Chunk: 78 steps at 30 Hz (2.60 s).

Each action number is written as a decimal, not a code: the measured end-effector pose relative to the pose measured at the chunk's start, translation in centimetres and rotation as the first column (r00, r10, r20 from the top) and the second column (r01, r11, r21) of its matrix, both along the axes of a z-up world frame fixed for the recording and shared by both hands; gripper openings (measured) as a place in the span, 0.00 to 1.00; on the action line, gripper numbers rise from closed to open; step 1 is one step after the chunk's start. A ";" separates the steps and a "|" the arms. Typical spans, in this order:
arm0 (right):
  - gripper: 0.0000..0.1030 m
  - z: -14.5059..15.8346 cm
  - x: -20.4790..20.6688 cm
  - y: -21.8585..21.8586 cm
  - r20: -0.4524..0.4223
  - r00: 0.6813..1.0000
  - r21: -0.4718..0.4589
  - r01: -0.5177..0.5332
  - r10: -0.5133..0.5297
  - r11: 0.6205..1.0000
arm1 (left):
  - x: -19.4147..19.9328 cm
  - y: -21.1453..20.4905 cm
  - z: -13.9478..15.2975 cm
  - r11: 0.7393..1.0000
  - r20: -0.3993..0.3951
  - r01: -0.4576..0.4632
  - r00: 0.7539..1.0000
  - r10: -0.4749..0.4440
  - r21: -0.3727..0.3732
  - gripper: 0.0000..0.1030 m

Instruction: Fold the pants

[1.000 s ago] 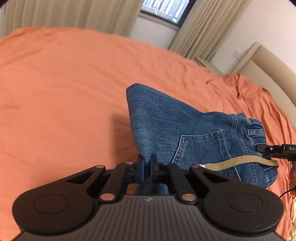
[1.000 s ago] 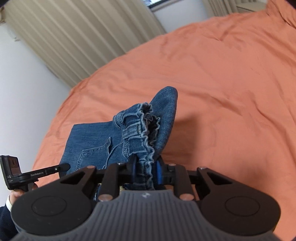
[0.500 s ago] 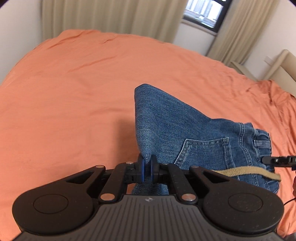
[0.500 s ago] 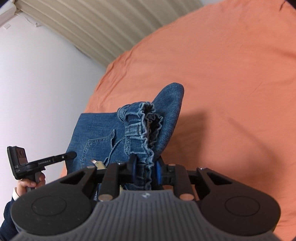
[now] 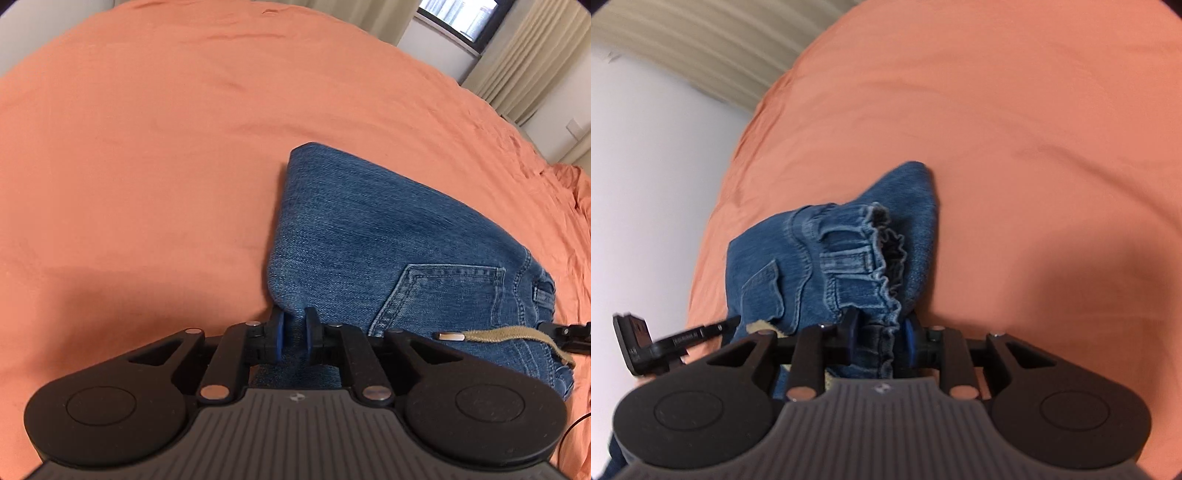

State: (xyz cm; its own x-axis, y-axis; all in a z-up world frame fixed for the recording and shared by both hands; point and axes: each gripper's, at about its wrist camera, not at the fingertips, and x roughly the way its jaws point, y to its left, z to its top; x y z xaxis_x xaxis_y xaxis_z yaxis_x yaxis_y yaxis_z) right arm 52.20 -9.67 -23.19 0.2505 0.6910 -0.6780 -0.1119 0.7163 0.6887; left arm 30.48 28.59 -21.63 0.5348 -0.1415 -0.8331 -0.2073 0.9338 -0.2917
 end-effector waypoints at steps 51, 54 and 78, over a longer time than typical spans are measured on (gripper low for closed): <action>0.79 18.3 -38.0 1.0 0.691 0.717 -0.406 0.279 0.092 0.870 | -29.1 -22.6 15.1 0.894 0.328 -0.227 0.940 0.097 0.386 0.89; 0.79 17.6 -37.7 1.3 0.681 0.727 -0.401 0.273 0.086 0.874 | -29.0 -22.7 14.2 0.896 0.300 -0.205 0.950 0.086 0.393 0.89; 0.79 19.3 -37.3 1.1 0.710 0.701 -0.373 0.293 0.068 0.880 | -28.6 -23.7 15.5 0.885 0.325 -0.177 0.945 0.032 0.430 0.89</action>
